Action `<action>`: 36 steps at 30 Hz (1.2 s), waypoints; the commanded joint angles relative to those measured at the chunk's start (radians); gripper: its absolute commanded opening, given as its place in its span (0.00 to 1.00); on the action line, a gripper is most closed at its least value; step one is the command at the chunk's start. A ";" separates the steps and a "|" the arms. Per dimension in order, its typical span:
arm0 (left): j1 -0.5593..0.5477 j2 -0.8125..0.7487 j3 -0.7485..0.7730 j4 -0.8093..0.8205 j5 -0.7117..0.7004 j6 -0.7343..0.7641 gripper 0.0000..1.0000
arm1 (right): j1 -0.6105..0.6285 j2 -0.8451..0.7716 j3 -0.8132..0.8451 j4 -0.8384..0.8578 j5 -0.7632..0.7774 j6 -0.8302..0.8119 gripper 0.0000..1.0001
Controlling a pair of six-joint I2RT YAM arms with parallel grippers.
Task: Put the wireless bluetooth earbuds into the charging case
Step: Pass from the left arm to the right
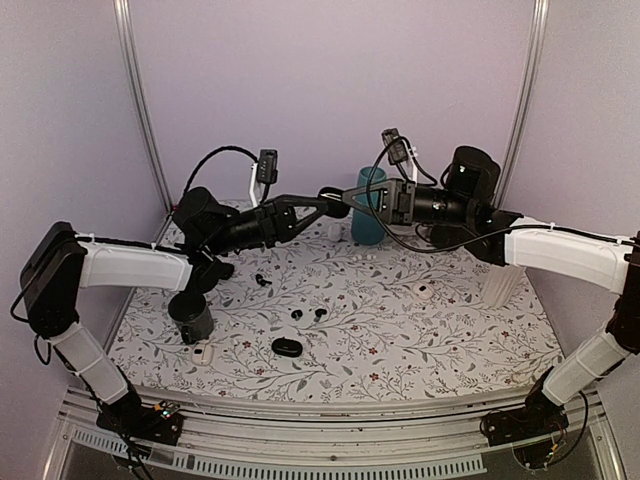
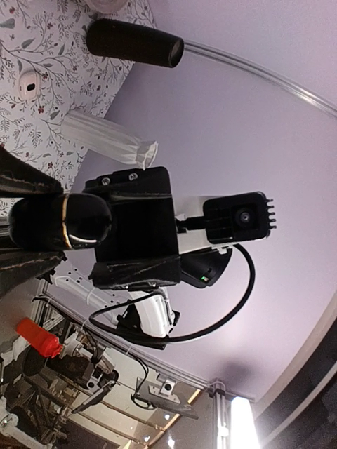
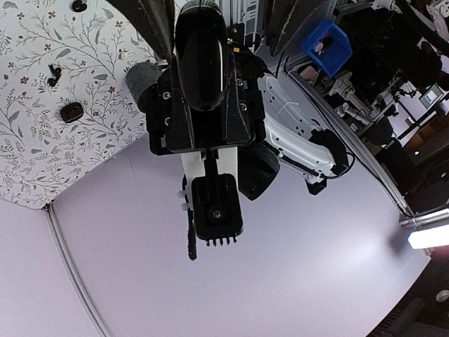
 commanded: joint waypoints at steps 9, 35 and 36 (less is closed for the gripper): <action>0.013 0.027 0.052 0.005 0.004 -0.034 0.00 | 0.016 -0.011 0.009 -0.058 0.039 -0.045 0.36; 0.026 -0.085 -0.016 -0.219 -0.121 0.140 0.96 | 0.010 -0.047 -0.014 -0.160 0.275 -0.045 0.04; 0.027 -0.094 -0.022 -0.225 -0.127 0.145 0.96 | 0.006 -0.053 -0.024 -0.164 0.292 -0.040 0.04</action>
